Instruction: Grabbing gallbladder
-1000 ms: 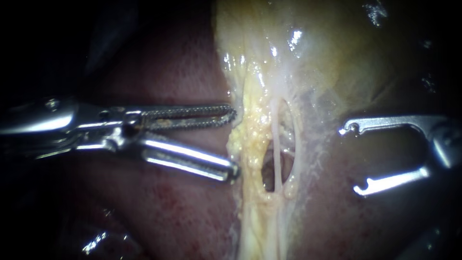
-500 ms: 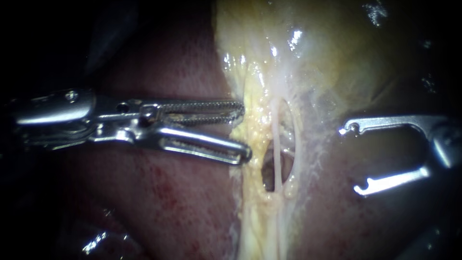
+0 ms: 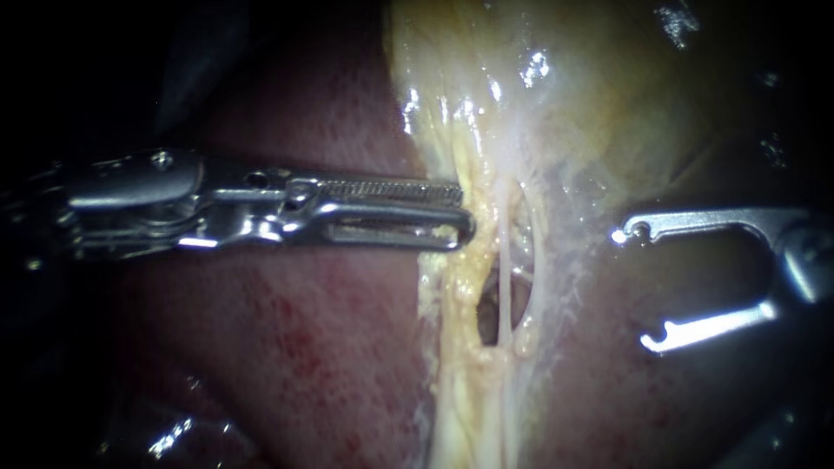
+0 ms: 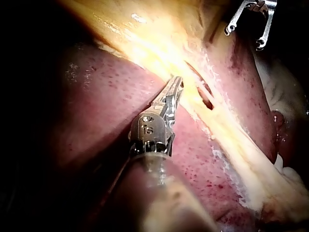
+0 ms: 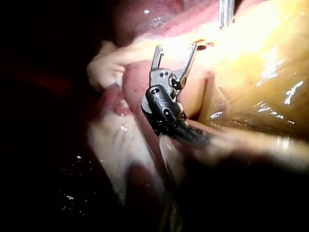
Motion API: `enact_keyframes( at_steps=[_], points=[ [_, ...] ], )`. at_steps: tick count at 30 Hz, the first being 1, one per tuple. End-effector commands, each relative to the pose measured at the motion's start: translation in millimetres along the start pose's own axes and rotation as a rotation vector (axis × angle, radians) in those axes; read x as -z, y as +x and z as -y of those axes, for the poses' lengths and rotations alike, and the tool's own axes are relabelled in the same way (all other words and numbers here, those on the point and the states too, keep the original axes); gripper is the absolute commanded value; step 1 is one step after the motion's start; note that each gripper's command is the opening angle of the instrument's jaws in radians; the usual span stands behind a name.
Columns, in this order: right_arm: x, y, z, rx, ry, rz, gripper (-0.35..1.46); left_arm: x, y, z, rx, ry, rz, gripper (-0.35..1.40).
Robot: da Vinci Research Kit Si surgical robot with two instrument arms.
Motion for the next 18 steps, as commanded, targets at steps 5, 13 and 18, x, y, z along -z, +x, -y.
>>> enact_keyframes(
  at_steps=[5, 13, 18],
  points=[
    [0.0, 0.0, 0.0, 0.000, 0.000, 0.000, 0.59, 0.4, 0.3, 0.0, 0.013, -0.017, -0.014, -0.35],
    [0.0, -0.1, 0.0, 0.000, 0.000, 0.000, 0.59, 0.9, 0.6, 0.0, 0.023, -0.026, -0.014, -0.35],
    [0.0, -0.1, 0.0, 0.000, 0.000, 0.000, 0.59, 0.9, 0.6, 0.1, 0.025, -0.032, -0.012, -0.35]
  ],
)
